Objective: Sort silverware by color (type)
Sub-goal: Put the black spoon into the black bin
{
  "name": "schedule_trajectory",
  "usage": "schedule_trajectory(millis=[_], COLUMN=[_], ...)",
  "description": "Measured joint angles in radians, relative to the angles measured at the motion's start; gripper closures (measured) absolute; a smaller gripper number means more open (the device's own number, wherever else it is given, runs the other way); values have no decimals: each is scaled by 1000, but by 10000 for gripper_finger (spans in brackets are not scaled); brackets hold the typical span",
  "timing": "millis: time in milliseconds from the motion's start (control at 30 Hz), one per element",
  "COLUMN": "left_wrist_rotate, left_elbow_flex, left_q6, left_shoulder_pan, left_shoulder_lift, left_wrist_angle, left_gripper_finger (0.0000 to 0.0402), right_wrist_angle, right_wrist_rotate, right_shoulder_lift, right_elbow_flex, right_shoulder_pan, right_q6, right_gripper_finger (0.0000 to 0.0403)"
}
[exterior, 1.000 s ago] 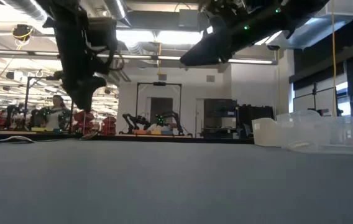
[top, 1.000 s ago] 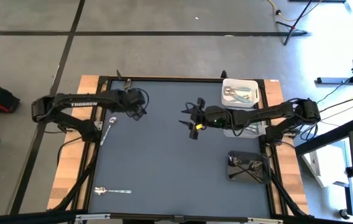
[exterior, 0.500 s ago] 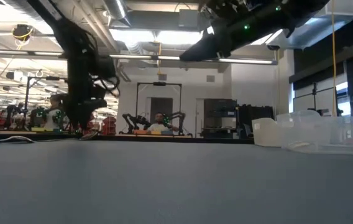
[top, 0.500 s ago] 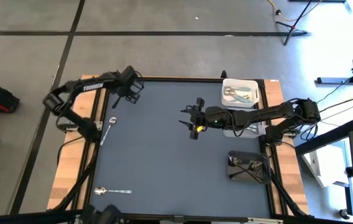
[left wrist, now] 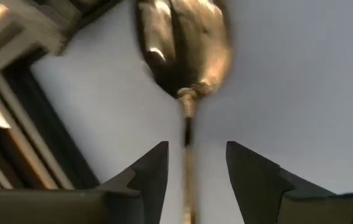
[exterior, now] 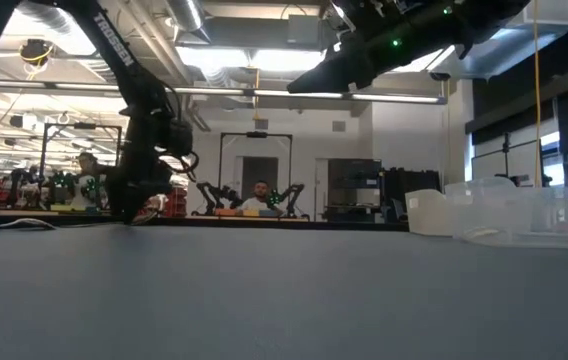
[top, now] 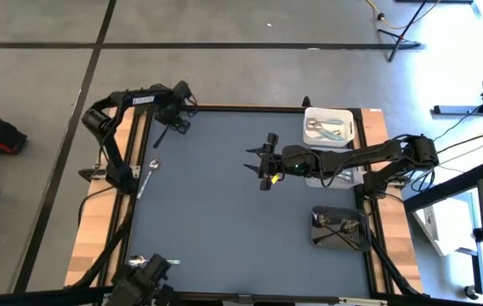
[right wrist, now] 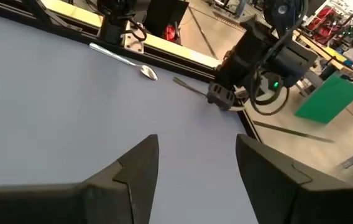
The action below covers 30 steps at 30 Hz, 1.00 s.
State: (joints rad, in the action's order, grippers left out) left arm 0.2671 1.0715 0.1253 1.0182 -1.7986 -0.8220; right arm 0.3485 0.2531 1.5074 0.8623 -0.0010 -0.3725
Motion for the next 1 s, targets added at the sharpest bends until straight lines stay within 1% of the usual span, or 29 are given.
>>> schedule_trajectory(millis=[67, 233, 333, 433, 500, 567, 600, 667, 733, 833, 933, 1000], left_wrist_rotate=[6, 10, -7, -67, -93, -94, -101, -103, -82, -6, -9, -12], left_elbow_flex=[21, 76, 100, 102, 99, 99, 99, 98, 96, 87, 88, 90], left_q6=[2, -8, -40, -138, -156, -159, -159, -158, -161, -164, -165, -166], left_shoulder_pan=[7, 6, 3, -7, -5, -4, -1, -4, -17, -68, -137, -186], left_shoulder_lift=[-18, -83, -111, -123, -129, -131, -131, -131, -123, -88, -5, 60], left_wrist_angle=[-4, -93, -112, -109, -106, -108, -108, -109, -112, -116, -116, -102], left_gripper_finger=[253, 272, 288, 319, 347, 379, 388, 391, 391, 393, 394, 394], right_wrist_angle=[1, 5, 11, 28, 35, 32, 28, 21, 16, 10, -1, 15], right_wrist_rotate=[0, 0, 0, 0, 0, -2, -2, -3, -3, -4, -37, -6], right_shoulder_lift=[0, 0, 0, 0, 0, 0, 0, 0, 0, 0, 0, 0], right_elbow_flex=[0, 0, 0, 0, 0, 0, 0, 0, 0, 0, 0, 0], right_shoulder_pan=[0, 0, 0, 0, 0, 0, 0, 0, 0, 0, 0, 1], right_q6=[-1, -1, -1, -1, -1, 0, 0, 1, 6, 35, 91, 109], right_gripper_finger=[198, 198, 198, 198, 198, 198, 198, 198, 198, 198, 198, 198])
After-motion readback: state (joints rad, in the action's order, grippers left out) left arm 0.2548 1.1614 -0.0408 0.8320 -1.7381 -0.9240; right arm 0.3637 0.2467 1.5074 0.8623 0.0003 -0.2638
